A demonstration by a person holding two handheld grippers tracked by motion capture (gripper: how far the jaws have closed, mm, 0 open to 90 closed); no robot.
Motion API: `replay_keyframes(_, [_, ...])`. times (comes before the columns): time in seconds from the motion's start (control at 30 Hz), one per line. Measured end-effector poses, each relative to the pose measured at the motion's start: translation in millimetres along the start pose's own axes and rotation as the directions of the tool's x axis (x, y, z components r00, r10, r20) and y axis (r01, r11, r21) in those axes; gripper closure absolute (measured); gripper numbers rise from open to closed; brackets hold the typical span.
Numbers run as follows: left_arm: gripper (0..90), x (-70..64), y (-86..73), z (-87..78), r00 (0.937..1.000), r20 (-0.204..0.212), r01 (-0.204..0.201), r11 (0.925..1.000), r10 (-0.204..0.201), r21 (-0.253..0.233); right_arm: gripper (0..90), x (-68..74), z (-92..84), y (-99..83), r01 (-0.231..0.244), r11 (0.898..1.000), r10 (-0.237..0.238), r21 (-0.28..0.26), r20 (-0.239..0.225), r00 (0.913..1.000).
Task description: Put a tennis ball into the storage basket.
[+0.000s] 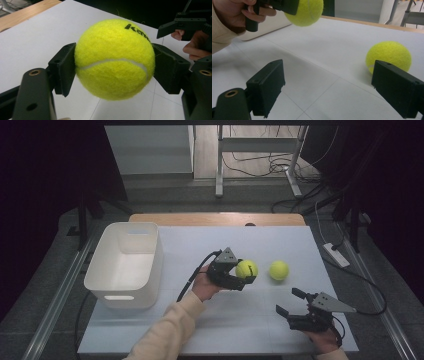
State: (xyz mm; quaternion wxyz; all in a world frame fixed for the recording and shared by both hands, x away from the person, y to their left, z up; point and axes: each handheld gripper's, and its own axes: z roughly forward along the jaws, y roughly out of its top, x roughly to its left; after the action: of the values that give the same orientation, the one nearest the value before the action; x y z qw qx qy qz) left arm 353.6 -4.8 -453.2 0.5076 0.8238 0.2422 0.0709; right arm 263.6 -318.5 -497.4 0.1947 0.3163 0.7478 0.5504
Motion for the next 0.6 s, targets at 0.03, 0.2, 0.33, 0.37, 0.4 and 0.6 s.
replay_keyframes(0.03, [27.4,0.3,0.1,-0.6,1.0000,-0.001,0.001,1.0000,-0.001,-0.002,11.4,-0.1,-0.3,0.1,-0.001,1.000,0.001,-0.003,0.000,1.0000])
replay_keyframes(0.2, [27.4,3.5,1.1,-5.7,0.9999,0.002,0.015,0.9998,-0.015,-0.013,11.4,-0.6,0.1,0.1,0.000,1.000,0.000,-0.004,0.005,1.0000])
replay_keyframes(0.33, [27.4,6.4,2.8,-10.3,0.9998,-0.007,0.017,0.9997,-0.017,-0.019,11.5,-0.6,-0.4,0.3,-0.005,1.000,0.005,-0.006,0.006,1.0000])
replay_keyframes(0.37, [27.4,6.7,3.1,-11.3,0.9998,-0.010,0.018,0.9996,-0.018,-0.020,11.5,-0.8,-0.2,0.2,-0.005,1.000,0.005,-0.005,0.007,1.0000])
replay_keyframes(0.4, [27.4,7.0,3.4,-12.9,0.9997,-0.015,0.017,0.9996,-0.018,-0.023,11.4,-0.8,0.0,0.1,-0.004,1.000,0.004,-0.003,0.007,1.0000])
replay_keyframes(0.6, [27.4,7.1,6.3,-22.0,0.9993,-0.032,0.017,0.9990,-0.018,-0.041,11.5,-0.8,-0.3,0.0,-0.006,1.000,0.006,-0.003,0.010,0.9999])
